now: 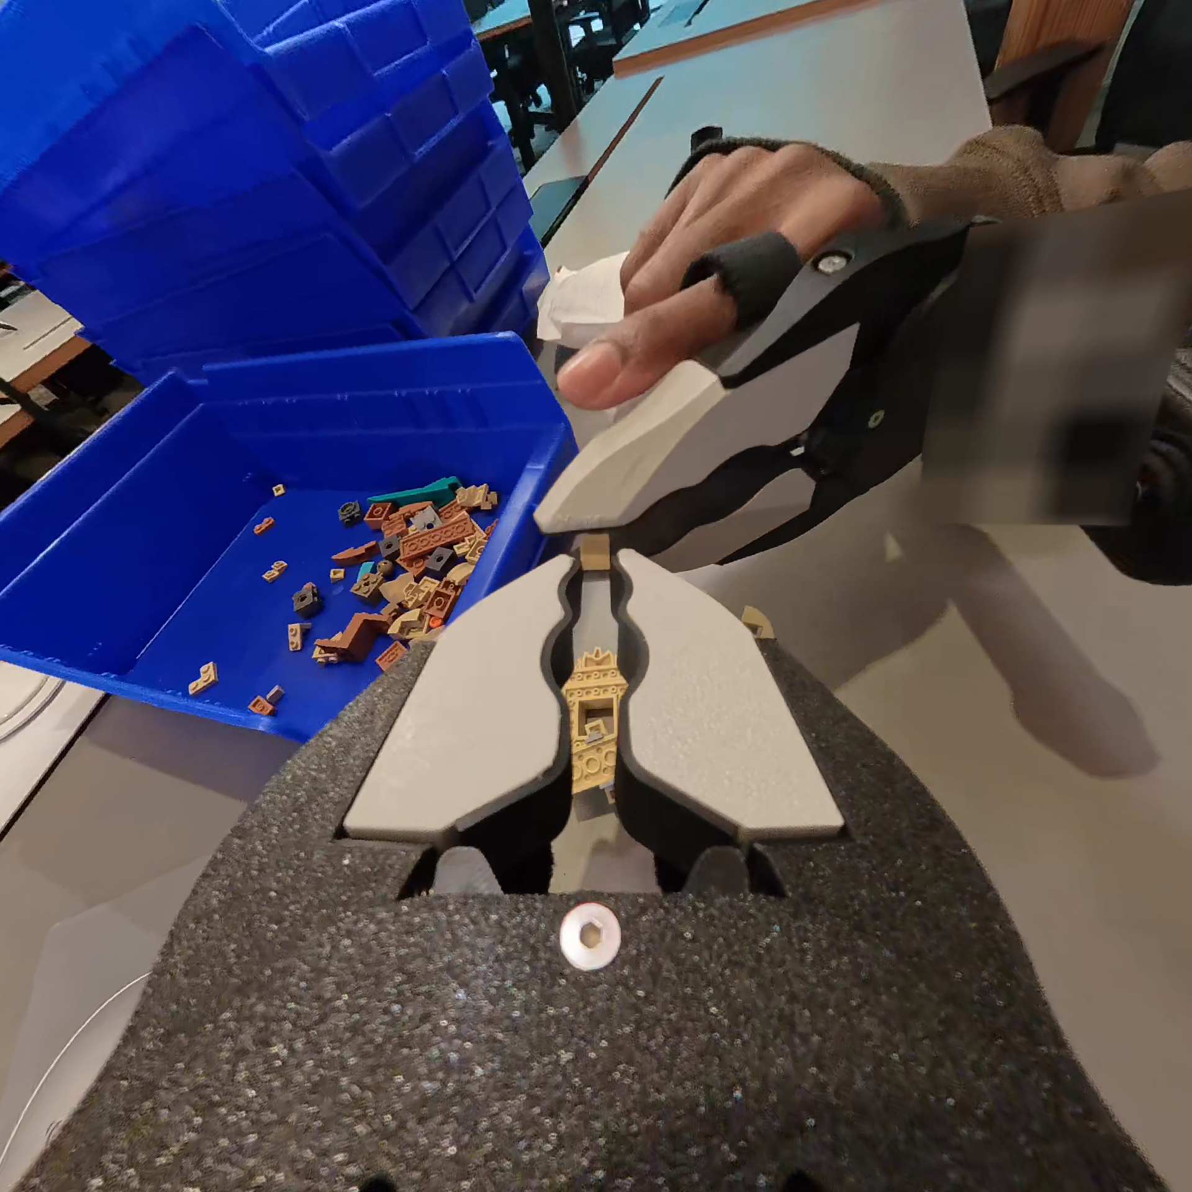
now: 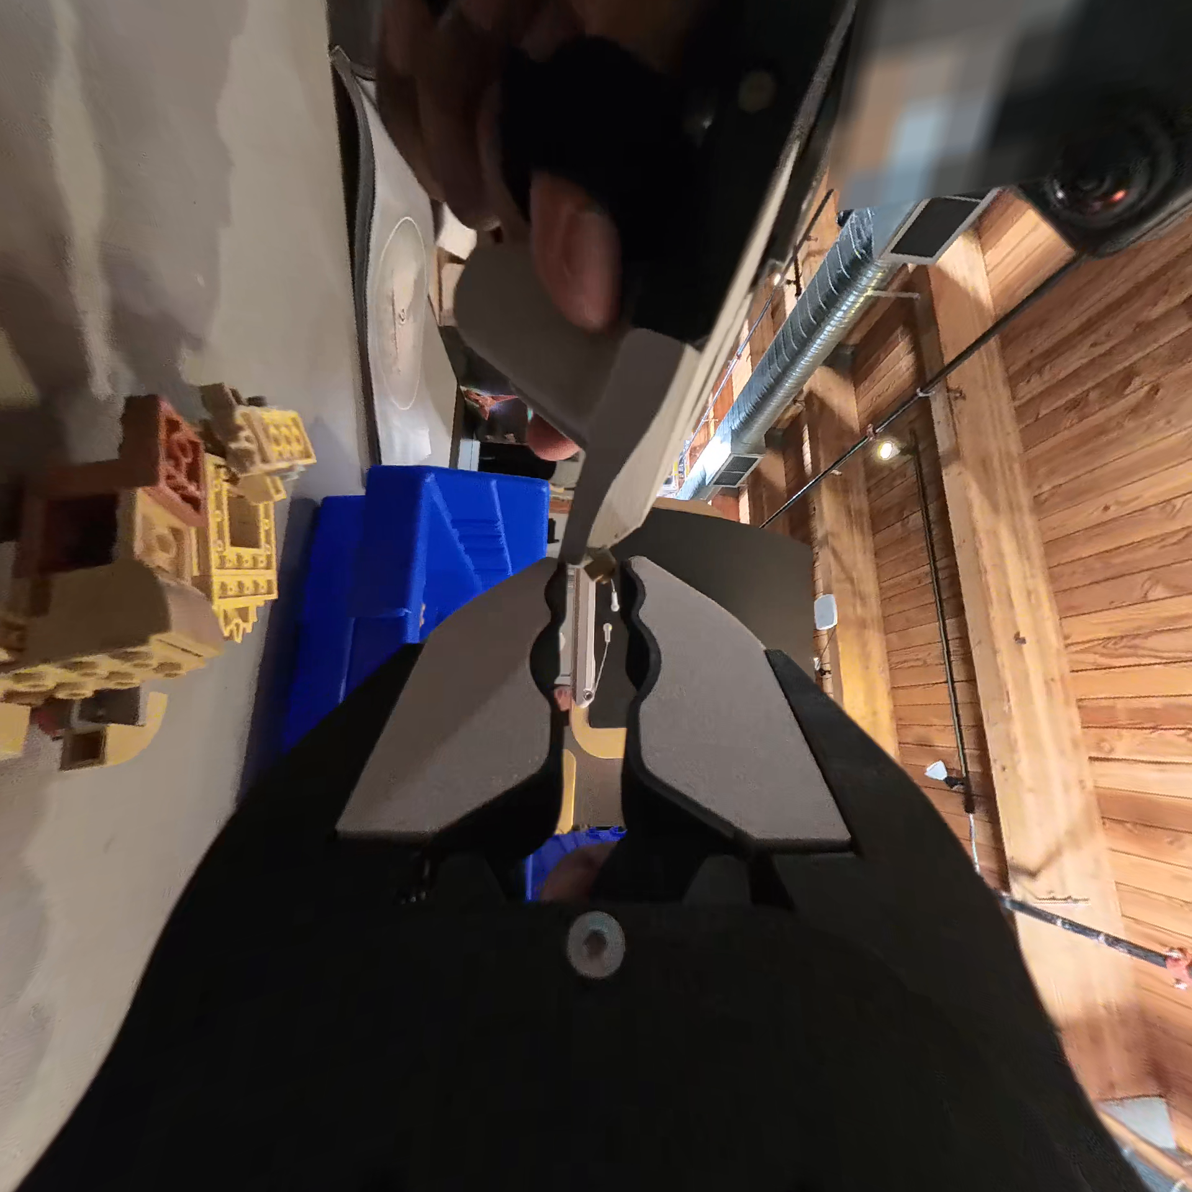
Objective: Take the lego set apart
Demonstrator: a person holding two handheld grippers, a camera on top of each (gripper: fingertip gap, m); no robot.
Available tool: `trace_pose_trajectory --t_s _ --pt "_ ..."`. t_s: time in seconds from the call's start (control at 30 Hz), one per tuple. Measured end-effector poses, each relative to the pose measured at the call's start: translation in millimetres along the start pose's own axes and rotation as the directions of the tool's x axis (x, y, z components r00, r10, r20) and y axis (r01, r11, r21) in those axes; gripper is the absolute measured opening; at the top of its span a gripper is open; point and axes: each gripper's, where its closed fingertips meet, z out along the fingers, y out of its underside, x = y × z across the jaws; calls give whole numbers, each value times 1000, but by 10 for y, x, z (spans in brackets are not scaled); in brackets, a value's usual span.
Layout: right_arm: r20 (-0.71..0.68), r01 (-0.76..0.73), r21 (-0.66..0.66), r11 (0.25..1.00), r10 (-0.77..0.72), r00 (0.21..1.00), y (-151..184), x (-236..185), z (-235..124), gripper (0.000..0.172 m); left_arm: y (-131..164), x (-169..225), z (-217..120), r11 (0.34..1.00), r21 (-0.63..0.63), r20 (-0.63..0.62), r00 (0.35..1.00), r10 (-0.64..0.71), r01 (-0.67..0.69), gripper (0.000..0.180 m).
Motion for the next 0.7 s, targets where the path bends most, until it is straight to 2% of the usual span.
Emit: trace_pose_trajectory --t_s 0.17,0.33,0.4,0.47,0.53,0.63,0.7 --pt "-18 -9 -12 1000 9 1000 21 14 9 8 -4 -8 -11 1000 8 -8 1000 -22 22 8" --pt "-32 -145 -40 989 144 989 89 60 51 7 -60 -68 -38 998 49 21 999 -43 42 8" --pt "-62 -232 -117 966 226 972 248 94 100 8 -64 -146 -62 997 60 62 997 -55 51 8" --pt "-118 -354 -274 894 334 935 585 92 173 8 -65 -212 -91 995 70 87 993 -77 71 9" --pt "-140 -471 -440 765 460 877 945 -53 215 12 -43 -248 -107 994 64 92 991 -99 94 10" --pt "-138 -603 -488 631 626 767 1116 -227 208 23 85 -195 -97 993 -10 37 993 -113 113 18" --pt "-103 -635 -459 621 673 732 1073 -248 181 27 241 -135 -95 991 -111 -1 997 -82 82 27"
